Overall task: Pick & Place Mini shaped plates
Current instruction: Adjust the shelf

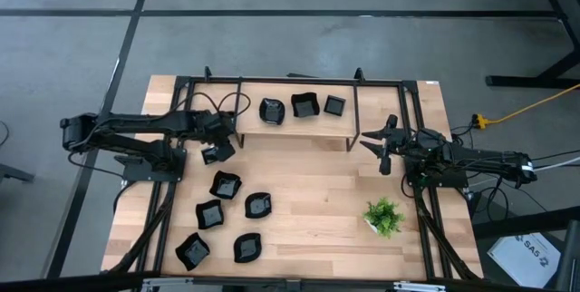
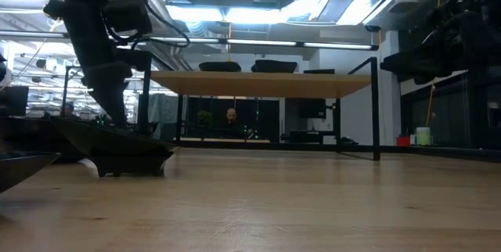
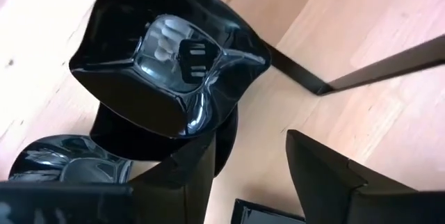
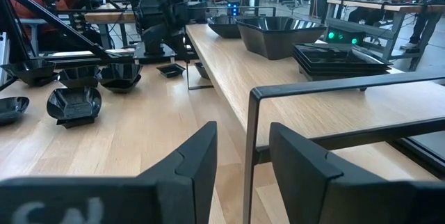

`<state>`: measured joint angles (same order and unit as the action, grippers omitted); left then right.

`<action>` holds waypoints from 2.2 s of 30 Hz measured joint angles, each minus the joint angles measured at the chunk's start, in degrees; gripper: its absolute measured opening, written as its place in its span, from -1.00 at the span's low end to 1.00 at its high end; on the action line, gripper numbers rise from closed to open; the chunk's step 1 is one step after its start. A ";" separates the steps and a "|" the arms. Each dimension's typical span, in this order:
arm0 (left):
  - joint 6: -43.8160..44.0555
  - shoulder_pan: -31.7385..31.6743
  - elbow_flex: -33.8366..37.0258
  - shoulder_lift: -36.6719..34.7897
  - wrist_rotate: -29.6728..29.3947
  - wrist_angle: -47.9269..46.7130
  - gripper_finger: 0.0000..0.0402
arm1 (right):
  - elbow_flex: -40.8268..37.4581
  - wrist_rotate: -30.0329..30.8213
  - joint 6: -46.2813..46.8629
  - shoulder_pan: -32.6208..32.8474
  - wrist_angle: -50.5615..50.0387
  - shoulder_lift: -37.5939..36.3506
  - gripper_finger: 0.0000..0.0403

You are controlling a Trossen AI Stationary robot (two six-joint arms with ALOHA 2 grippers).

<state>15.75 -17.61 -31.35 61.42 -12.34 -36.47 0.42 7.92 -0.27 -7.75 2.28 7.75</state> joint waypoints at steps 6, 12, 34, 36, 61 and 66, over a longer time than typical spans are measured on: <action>0.56 -1.01 -1.48 -1.06 -4.56 0.92 -0.18 | 0.00 0.00 0.02 0.00 0.00 0.00 -0.35; -0.97 -2.92 -2.66 -1.35 -4.89 1.33 -0.31 | 0.00 0.00 0.00 0.00 0.00 0.00 -0.35; -3.07 -6.51 -2.78 -12.72 -3.87 1.72 -0.99 | 0.00 0.00 0.01 0.00 0.00 0.00 -0.35; -3.90 -6.51 -2.80 -11.38 -2.27 3.85 -0.99 | 0.00 0.00 0.00 0.00 0.00 0.00 -0.35; -6.77 -6.51 -2.78 -2.60 4.59 19.26 -0.99 | 0.00 0.14 0.00 -0.02 0.00 -0.02 -0.35; -7.13 -6.51 -2.78 -1.92 4.70 19.89 -0.99 | -0.01 0.07 0.00 -0.02 0.00 -0.02 -0.35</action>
<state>8.62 -24.12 -34.13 59.51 -7.64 -16.58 0.41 7.99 -0.27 -7.77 2.28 7.73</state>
